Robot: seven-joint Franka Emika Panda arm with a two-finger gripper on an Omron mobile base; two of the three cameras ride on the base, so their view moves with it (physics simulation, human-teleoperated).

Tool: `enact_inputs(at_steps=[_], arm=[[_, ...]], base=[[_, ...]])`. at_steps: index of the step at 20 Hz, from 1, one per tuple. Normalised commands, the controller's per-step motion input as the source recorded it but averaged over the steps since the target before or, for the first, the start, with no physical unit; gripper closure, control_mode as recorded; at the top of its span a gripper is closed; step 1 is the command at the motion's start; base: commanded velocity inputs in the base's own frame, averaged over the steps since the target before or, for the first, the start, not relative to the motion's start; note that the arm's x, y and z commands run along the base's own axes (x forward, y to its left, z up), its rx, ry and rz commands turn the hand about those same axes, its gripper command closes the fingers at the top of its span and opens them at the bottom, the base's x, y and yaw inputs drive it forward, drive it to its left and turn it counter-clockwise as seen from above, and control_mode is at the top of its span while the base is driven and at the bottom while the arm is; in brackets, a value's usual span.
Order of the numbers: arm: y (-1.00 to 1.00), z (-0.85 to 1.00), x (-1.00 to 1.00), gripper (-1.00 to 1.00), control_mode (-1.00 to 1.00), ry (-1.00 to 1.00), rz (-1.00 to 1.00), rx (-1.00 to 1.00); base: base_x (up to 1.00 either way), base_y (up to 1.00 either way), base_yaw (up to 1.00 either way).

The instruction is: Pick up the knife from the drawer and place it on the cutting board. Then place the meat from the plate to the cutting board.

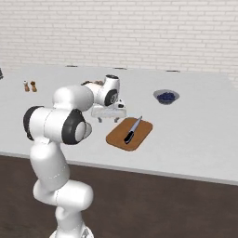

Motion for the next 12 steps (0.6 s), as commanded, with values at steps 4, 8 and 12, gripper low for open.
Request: enact_inputs(at_steps=[4,8,12], arm=[[1.0,0.13,-0.01,-1.0,-1.0,-0.02,0.63,-0.08],[1.0,0.18,-0.29,-1.0,-1.0,-0.1,0.42,-0.14],[1.0,0.01,-0.34,-1.0,-1.0,-0.09,0.13,-0.01]], base=[[0.0,0.0,0.0],[0.0,0.0,0.0],[0.0,0.0,0.0]])
